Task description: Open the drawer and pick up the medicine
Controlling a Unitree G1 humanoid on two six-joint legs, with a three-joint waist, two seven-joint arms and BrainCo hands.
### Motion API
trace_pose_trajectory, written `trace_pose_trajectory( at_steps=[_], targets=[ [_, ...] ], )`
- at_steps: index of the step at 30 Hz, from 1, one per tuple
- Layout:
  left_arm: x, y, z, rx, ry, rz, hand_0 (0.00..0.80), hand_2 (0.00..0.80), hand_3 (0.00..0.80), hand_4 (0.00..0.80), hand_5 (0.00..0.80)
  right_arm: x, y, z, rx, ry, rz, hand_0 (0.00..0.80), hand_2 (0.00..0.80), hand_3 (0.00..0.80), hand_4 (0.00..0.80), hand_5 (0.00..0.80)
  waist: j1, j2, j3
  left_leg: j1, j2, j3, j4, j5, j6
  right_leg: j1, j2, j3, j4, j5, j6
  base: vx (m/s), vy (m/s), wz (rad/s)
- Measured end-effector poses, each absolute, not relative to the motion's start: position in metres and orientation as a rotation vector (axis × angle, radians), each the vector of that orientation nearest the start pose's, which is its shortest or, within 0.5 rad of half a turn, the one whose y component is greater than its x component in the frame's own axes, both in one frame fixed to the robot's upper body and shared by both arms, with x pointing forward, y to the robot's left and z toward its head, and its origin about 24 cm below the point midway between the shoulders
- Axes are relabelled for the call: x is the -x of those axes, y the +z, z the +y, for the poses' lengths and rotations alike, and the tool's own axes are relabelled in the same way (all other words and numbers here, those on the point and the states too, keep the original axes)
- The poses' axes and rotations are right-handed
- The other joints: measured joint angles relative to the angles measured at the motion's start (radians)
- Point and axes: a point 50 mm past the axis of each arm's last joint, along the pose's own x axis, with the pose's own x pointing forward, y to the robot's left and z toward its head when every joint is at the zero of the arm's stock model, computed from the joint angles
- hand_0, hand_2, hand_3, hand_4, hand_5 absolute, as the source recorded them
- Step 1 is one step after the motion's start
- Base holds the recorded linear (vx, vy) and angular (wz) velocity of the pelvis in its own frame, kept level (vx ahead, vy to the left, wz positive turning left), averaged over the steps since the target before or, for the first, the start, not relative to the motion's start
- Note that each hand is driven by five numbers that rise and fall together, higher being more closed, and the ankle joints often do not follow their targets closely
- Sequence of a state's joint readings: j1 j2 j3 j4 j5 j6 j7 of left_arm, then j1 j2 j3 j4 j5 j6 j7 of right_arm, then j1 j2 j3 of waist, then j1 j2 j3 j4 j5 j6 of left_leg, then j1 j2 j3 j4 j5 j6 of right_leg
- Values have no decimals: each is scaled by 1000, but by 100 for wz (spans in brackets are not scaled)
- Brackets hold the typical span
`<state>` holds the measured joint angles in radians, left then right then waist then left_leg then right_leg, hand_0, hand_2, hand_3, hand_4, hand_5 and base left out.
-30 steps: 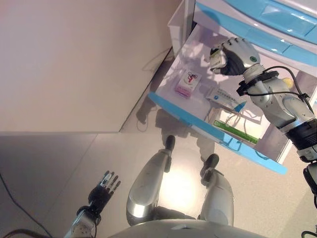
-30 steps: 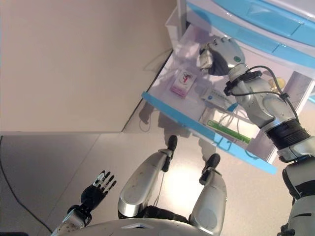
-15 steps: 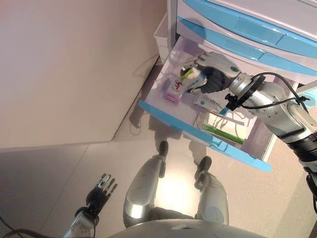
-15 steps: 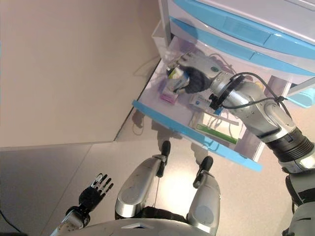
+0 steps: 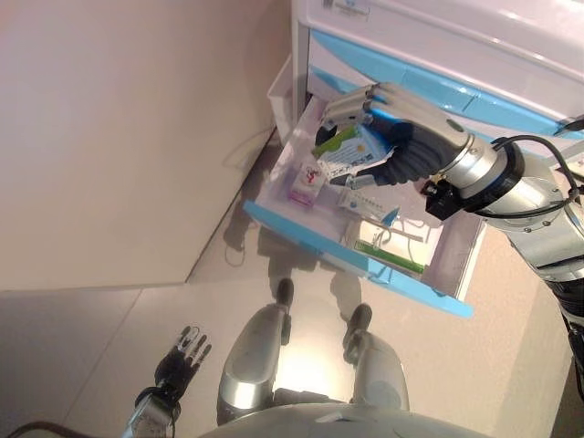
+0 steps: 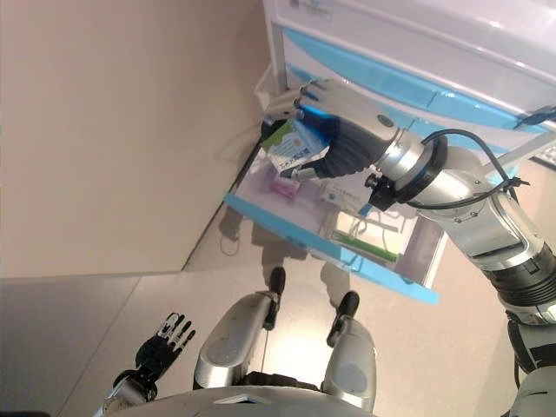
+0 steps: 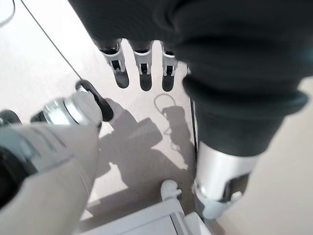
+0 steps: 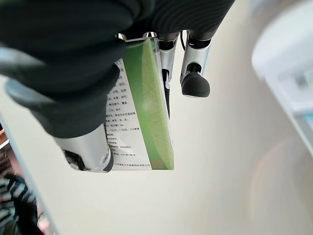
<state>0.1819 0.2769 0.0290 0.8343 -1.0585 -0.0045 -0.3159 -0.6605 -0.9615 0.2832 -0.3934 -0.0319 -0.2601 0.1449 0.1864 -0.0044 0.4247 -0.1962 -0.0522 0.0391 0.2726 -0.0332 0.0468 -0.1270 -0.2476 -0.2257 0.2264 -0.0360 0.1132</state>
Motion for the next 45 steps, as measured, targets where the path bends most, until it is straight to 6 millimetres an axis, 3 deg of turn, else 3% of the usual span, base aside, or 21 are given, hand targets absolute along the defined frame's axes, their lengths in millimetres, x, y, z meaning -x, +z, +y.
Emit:
trace_pose_trajectory(
  at_steps=[7,19,24,36,45],
  targets=[
    [-101,-132,249,798,414,705,0,0,0,0,0,-246,305,-146,988,375,-1090,800,800,800,800,800,-2,-12,-40,45,3,1,-3,-8,-1,51,8,-1,-19,3,5,61,-23,-2],
    [-82,-139,254,754,473,781,0,0,0,0,0,-267,316,-167,853,163,-1007,800,800,800,800,800,1,-33,-126,85,3,-5,-25,-18,-6,100,13,-8,-52,0,1,29,4,1],
    [-67,-143,258,737,519,825,0,0,0,0,0,-283,326,-185,824,0,-956,800,800,800,800,800,2,-35,-159,88,-1,-9,-33,-18,-6,103,11,-9,-53,-1,2,37,20,1],
    [-60,-145,261,717,545,862,0,0,0,0,0,-334,341,-273,840,-424,-618,800,800,800,800,800,32,-34,-165,100,-3,-43,-37,-8,-5,139,13,-48,-71,-2,4,20,13,8],
    [-64,-144,266,713,546,880,0,0,0,0,0,-352,320,-320,959,-511,-308,800,800,800,800,800,59,-33,-166,122,-4,-66,-59,3,-9,168,13,-75,-89,-3,4,22,15,7]
  ],
)
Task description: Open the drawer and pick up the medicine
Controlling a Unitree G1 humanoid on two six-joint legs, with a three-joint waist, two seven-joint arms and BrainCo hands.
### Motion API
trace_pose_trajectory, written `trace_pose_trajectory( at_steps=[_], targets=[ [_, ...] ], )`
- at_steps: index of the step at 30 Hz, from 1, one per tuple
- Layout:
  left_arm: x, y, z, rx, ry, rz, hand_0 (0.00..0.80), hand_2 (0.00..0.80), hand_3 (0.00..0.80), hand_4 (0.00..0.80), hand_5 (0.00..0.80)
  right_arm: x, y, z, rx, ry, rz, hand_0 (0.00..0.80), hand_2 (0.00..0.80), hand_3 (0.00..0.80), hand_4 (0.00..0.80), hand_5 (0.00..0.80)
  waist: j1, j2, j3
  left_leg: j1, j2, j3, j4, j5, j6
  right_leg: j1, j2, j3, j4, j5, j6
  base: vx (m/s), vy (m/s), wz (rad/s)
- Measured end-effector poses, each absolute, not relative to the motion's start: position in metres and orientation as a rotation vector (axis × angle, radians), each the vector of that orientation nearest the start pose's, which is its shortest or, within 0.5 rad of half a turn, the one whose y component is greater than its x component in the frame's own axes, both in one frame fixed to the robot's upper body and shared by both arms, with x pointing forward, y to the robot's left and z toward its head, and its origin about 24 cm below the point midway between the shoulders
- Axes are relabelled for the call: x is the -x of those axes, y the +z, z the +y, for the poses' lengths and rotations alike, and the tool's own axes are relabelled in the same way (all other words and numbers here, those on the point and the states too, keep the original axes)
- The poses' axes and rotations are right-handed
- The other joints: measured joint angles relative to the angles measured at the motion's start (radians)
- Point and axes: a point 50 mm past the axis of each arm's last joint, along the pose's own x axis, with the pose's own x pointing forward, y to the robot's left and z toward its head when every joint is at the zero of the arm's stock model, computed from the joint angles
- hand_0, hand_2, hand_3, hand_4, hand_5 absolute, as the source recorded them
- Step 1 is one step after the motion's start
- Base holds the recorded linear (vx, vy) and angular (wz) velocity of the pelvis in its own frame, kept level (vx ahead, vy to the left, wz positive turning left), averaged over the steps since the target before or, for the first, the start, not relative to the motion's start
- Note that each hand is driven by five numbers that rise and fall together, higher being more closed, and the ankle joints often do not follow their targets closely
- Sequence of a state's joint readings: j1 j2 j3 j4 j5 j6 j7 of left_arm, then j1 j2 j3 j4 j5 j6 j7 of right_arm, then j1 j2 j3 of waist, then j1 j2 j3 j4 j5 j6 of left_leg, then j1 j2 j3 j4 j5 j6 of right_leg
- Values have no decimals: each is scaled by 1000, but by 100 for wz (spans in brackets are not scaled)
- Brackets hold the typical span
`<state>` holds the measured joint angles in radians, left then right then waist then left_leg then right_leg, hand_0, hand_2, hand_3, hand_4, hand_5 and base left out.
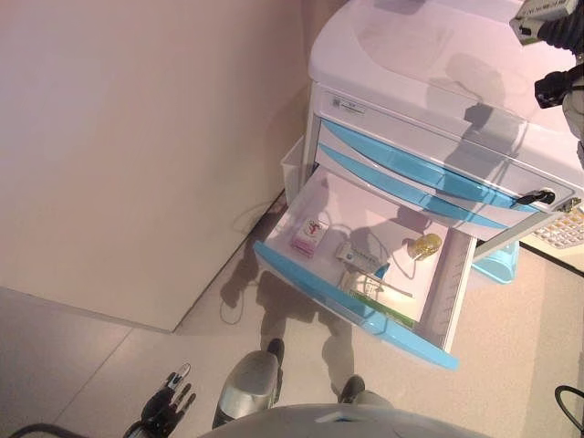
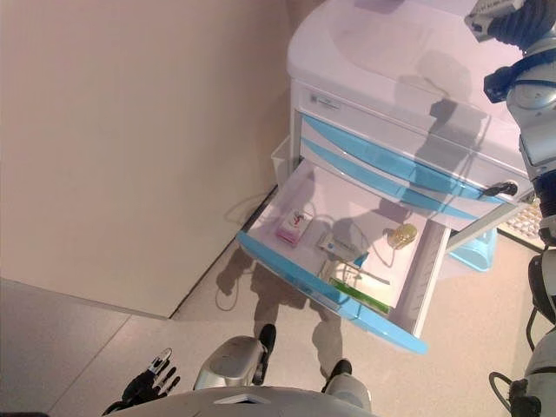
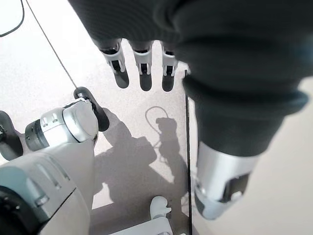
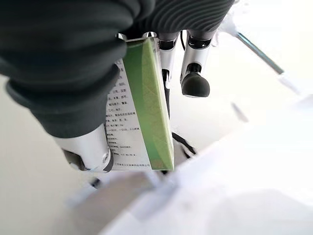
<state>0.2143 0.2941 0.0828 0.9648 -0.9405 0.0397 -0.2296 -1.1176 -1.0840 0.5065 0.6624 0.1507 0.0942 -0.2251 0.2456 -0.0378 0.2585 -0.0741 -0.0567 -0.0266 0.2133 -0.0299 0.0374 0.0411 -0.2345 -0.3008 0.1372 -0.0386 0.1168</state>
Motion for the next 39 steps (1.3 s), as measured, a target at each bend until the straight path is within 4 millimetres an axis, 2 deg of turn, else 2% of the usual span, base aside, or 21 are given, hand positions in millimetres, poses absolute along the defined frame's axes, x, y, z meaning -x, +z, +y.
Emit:
trace_pose_trajectory(
  at_steps=[7,13,17,30,31,32,39],
  targets=[
    [-63,-143,270,700,553,885,0,0,0,0,0,-355,291,-347,1071,-500,-72,800,800,800,800,800,22,7,0,1,-1,-17,-13,11,-3,3,0,-14,-4,0,0,8,21,6],
    [-63,-143,270,702,549,894,0,0,0,0,0,-352,278,-364,1133,-481,64,800,800,800,800,800,30,28,9,-4,-11,-30,-14,18,-1,3,-8,-26,0,-1,0,-14,34,7],
    [-64,-141,273,705,546,895,0,0,0,0,0,-350,279,-371,1203,-481,115,800,800,800,800,800,37,30,9,-2,-17,-34,-23,23,3,5,-16,-35,2,-3,3,-12,25,6],
    [-72,-138,272,721,521,878,0,0,0,0,0,-342,284,-387,1239,-533,187,800,800,800,800,800,64,34,29,-2,-20,-48,-41,34,-4,4,-18,-46,3,-4,4,-3,8,2],
    [-72,-138,272,721,520,878,0,0,0,0,0,-341,285,-388,1239,-534,189,653,653,653,653,653,64,34,29,-2,-20,-48,-44,36,-5,3,-18,-46,3,-4,4,0,0,0],
    [-72,-138,272,721,520,878,0,0,0,0,0,-341,285,-388,1238,-536,191,0,0,0,0,0,65,34,29,-2,-20,-49,-44,36,-5,3,-18,-46,2,-4,4,0,0,0],
    [-72,-138,272,721,516,877,0,0,0,0,0,-334,286,-399,1231,-617,214,0,0,0,0,0,77,29,33,-2,-20,-49,-45,37,-5,3,-17,-48,2,-4,5,0,0,0]
  ],
)
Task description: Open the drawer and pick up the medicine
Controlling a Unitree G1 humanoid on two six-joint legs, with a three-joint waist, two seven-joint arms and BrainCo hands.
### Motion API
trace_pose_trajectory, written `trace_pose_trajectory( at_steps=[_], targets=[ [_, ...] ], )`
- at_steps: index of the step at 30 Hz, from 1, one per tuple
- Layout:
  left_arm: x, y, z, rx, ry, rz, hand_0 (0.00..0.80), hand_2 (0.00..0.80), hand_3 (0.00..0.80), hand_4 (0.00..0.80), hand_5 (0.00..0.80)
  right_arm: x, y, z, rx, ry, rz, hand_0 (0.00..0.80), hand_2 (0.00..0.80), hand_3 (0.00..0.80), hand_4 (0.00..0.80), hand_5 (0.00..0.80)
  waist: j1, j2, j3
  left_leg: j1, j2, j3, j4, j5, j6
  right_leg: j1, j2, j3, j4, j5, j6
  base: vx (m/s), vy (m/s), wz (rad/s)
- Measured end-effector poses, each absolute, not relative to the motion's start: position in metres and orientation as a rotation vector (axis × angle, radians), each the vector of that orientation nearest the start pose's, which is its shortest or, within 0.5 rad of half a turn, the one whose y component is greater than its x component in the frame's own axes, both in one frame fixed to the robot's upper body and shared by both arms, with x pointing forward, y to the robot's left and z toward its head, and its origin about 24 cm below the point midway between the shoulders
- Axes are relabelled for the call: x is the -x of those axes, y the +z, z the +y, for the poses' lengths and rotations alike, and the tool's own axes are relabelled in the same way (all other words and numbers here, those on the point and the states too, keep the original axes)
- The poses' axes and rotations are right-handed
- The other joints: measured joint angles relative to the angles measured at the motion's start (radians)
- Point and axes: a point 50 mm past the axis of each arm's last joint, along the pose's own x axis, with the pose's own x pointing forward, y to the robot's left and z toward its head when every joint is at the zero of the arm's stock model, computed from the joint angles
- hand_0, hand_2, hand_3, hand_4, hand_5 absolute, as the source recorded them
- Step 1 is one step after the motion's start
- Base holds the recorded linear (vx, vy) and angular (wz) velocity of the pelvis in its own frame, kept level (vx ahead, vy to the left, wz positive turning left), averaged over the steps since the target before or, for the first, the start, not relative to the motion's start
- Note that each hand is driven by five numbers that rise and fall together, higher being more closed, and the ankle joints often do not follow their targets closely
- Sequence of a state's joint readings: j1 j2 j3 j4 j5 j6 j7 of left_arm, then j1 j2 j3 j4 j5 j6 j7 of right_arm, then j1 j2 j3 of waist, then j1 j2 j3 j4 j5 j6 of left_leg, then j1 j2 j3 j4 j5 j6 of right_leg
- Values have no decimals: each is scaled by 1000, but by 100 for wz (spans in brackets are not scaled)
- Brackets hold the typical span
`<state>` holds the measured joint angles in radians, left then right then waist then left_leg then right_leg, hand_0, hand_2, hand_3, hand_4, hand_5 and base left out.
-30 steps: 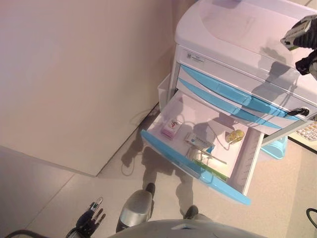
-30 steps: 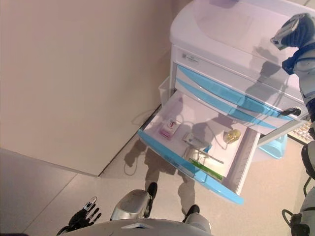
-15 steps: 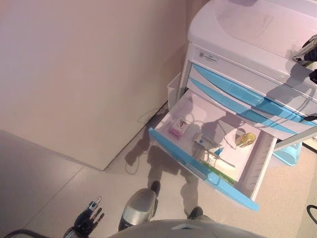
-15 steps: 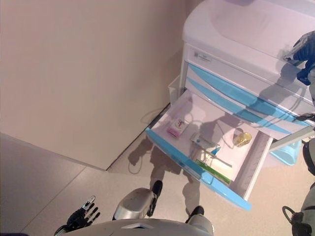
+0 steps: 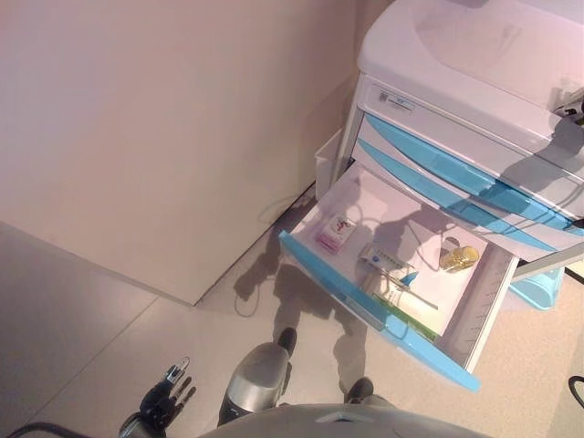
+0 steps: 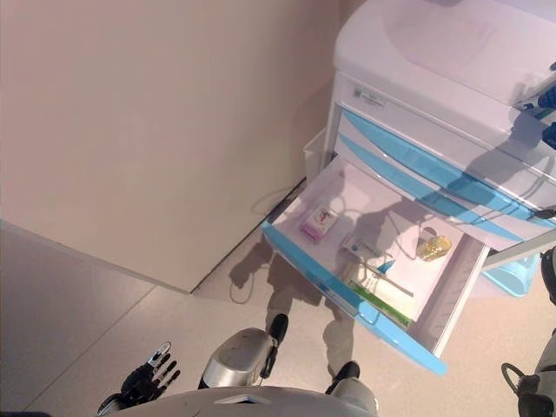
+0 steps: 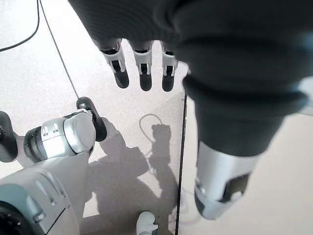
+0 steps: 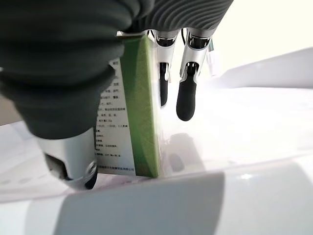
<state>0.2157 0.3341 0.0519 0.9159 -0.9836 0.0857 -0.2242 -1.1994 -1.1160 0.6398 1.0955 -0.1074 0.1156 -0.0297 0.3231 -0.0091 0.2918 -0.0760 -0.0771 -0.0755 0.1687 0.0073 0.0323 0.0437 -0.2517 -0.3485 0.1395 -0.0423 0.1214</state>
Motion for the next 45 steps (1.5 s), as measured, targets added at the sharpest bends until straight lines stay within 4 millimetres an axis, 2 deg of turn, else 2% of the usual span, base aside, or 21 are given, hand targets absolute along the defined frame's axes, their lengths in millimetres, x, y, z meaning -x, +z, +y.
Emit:
trace_pose_trajectory(
  at_steps=[10,15,22,30,39,42,45],
  targets=[
    [-80,-134,270,711,482,857,0,0,0,0,0,-331,295,-400,1304,-791,119,0,0,0,0,0,-5,0,18,3,0,0,0,4,6,3,1,0,-1,0,0,0,0,0],
    [-80,-134,271,702,497,863,0,0,0,0,0,-336,307,-385,1319,-816,14,0,0,0,0,0,-20,0,18,12,2,5,-1,3,6,6,2,6,-2,0,0,5,-25,-3],
    [-80,-134,271,702,496,864,0,0,0,0,0,-336,329,-370,1350,-807,-104,0,0,0,0,0,-35,0,18,19,6,26,-3,2,7,0,2,29,-4,0,0,9,-34,-9],
    [-79,-135,271,709,492,879,0,0,0,0,0,-340,346,-343,1300,-735,-260,0,0,0,0,0,-68,1,16,38,9,49,-17,1,8,1,2,45,-6,1,-1,-4,-45,-8],
    [-84,-132,270,689,447,862,0,0,0,0,0,-334,369,-317,1257,-710,-439,0,0,0,0,0,-106,6,2,50,18,77,-19,-5,7,-1,10,69,-18,4,-4,-20,-37,-9],
    [-90,-127,273,622,385,857,0,0,0,0,0,-329,371,-311,1177,-686,-488,0,0,0,0,0,-114,8,-11,59,27,98,-19,-11,4,-5,18,91,-18,5,-6,-38,-29,-18],
    [-99,-120,276,498,299,839,0,0,0,0,0,-325,359,-311,1124,-664,-498,0,0,0,0,0,-138,9,-33,65,30,109,-20,-17,3,-6,20,99,-18,5,-6,-52,-18,-16]
  ],
)
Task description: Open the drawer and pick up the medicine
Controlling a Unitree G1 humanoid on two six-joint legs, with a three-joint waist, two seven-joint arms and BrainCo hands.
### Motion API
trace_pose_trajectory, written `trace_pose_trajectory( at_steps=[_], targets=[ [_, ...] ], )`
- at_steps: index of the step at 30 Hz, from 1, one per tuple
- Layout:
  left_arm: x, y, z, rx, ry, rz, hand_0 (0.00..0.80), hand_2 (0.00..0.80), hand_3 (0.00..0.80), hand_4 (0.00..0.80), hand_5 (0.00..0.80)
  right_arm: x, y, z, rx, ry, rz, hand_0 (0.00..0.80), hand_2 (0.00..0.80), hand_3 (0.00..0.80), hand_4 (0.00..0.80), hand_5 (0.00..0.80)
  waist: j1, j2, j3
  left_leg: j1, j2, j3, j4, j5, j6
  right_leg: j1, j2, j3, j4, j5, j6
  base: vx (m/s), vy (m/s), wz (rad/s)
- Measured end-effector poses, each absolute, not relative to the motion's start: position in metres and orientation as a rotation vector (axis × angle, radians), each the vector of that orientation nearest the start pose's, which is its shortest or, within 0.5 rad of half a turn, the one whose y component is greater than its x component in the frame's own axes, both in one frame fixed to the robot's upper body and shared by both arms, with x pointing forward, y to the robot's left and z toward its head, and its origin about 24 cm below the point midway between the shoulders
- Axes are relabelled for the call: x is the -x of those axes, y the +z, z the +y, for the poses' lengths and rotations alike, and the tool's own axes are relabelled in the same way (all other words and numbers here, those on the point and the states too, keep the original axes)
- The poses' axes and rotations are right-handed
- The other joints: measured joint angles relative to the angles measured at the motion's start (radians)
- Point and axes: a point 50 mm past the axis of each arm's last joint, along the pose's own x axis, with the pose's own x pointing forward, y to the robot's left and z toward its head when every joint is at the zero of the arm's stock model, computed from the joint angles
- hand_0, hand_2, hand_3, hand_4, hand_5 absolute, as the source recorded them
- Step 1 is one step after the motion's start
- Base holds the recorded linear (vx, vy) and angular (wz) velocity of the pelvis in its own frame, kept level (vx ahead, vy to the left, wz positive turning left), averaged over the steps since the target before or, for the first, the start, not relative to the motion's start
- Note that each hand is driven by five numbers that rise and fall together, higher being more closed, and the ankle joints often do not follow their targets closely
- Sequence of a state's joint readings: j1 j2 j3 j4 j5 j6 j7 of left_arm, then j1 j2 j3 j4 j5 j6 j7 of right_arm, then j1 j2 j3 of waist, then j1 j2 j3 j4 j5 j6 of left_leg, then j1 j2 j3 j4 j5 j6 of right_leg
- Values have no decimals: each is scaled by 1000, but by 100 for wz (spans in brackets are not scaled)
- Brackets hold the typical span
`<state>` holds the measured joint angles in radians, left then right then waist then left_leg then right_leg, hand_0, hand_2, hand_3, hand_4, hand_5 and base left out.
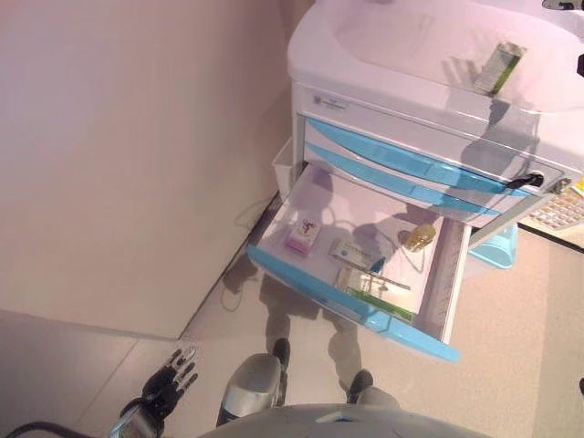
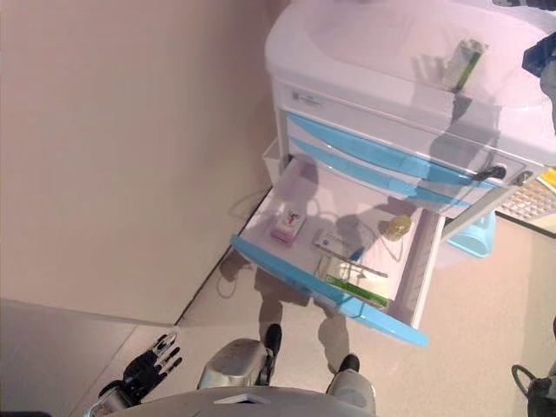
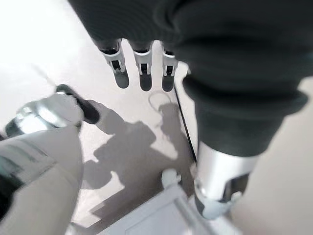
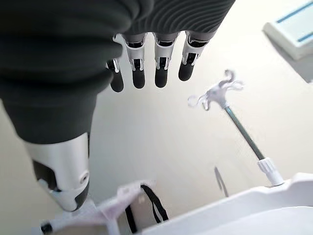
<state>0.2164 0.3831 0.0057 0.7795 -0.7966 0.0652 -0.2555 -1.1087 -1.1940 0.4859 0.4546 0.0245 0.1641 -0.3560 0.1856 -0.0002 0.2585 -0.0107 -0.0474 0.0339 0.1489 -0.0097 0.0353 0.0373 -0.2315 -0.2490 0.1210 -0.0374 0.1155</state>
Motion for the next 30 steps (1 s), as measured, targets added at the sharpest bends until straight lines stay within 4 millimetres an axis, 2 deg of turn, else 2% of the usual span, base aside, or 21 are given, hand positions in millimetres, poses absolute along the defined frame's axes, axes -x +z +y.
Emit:
trace_pose_trajectory(
  at_steps=[3,6,11,16,19,24,30],
  targets=[
    [-118,-106,275,299,130,815,0,0,0,0,0,-317,334,-312,1071,-619,-486,0,0,0,0,0,-35,4,-15,1,5,35,1,-7,3,-19,3,35,1,5,-6,-55,-4,-31],
    [-130,-97,277,142,59,801,0,0,0,0,0,-313,306,-307,1022,-541,-455,0,0,0,0,0,-84,13,-25,2,9,64,1,-13,6,-33,8,71,1,13,-9,-46,1,-33],
    [-174,-66,280,-198,-82,688,0,0,0,0,0,-299,254,-302,990,-366,-340,0,0,0,0,0,-172,29,-37,9,18,102,-2,-19,3,-51,22,109,-2,23,1,-42,-11,-24],
    [-212,-37,275,-428,-199,606,0,0,0,0,0,-287,220,-295,996,-191,-235,0,0,0,0,0,-218,40,-44,35,29,137,-27,-21,-3,-56,32,142,-3,23,-3,-43,-24,-23],
    [-221,-35,272,-521,-223,623,0,0,0,0,0,-283,207,-290,966,-125,-203,0,0,0,0,0,-244,45,-47,44,35,155,-48,-15,-9,-65,35,154,-4,25,-4,-19,-15,-20],
    [-229,-32,271,-637,-247,664,0,0,0,0,0,-273,188,-295,929,-94,-132,0,0,0,0,0,-269,57,-53,59,32,162,-76,-8,-11,-63,44,161,-15,30,3,-41,-16,-5],
    [-240,-31,266,-759,-272,743,0,0,0,0,0,-260,154,-300,836,-30,28,0,0,0,0,0,-286,42,-44,75,29,185,-103,-2,-11,-68,46,180,-17,34,6,-57,-31,-9]
  ],
)
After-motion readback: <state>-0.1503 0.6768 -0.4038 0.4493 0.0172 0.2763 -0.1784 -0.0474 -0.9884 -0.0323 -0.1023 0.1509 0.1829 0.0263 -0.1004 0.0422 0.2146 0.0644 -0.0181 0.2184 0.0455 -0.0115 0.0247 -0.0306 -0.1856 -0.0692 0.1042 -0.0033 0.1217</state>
